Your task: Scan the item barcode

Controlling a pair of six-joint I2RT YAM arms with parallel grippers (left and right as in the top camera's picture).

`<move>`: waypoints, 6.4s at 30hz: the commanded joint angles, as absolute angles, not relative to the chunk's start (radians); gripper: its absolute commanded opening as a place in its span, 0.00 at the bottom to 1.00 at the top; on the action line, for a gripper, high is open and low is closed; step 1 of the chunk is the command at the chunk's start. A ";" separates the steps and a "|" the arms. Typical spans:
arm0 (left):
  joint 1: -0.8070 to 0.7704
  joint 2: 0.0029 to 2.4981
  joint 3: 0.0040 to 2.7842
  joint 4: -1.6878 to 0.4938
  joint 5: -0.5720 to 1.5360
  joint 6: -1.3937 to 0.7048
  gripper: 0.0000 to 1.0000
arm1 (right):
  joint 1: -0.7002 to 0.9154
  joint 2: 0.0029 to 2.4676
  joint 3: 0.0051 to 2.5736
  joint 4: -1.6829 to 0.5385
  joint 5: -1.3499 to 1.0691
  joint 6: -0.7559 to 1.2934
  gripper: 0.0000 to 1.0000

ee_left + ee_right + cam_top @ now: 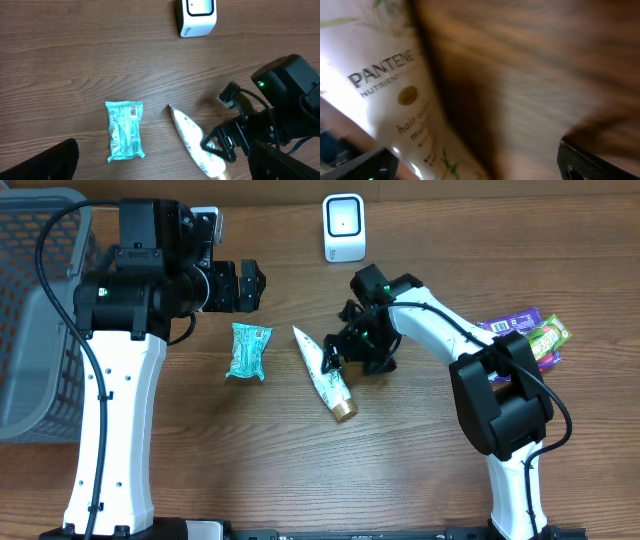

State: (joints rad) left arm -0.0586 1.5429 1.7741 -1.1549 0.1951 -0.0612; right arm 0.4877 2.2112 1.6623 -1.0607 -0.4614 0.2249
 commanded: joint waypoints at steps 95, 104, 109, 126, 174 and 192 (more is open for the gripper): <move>-0.059 1.549 1.785 -1.154 0.200 -0.075 1.00 | 0.529 2.169 1.560 -0.910 -0.203 0.366 0.04; -0.059 1.549 1.785 -1.154 0.200 -0.075 1.00 | 0.487 2.180 1.577 -0.926 -0.234 0.324 0.04; -0.059 1.549 1.785 -1.154 0.200 -0.075 1.00 | 0.486 2.156 1.716 -1.011 -0.203 0.200 0.04; -0.059 1.549 1.785 -1.154 0.200 -0.075 1.00 | 0.667 2.104 1.638 -1.201 -0.178 0.266 0.04; -0.059 1.549 1.785 -1.154 0.200 -0.075 1.00 | 0.448 2.121 1.296 -0.443 -0.345 0.915 0.71; -0.059 1.549 1.785 -1.154 0.200 -0.075 1.00 | 0.419 2.109 1.441 -0.697 -0.532 0.285 0.04</move>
State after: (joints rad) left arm -0.0586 1.5429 1.7741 -1.1549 0.1951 -0.0612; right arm 0.4252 2.0781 1.3884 -0.5774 -0.4847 0.6193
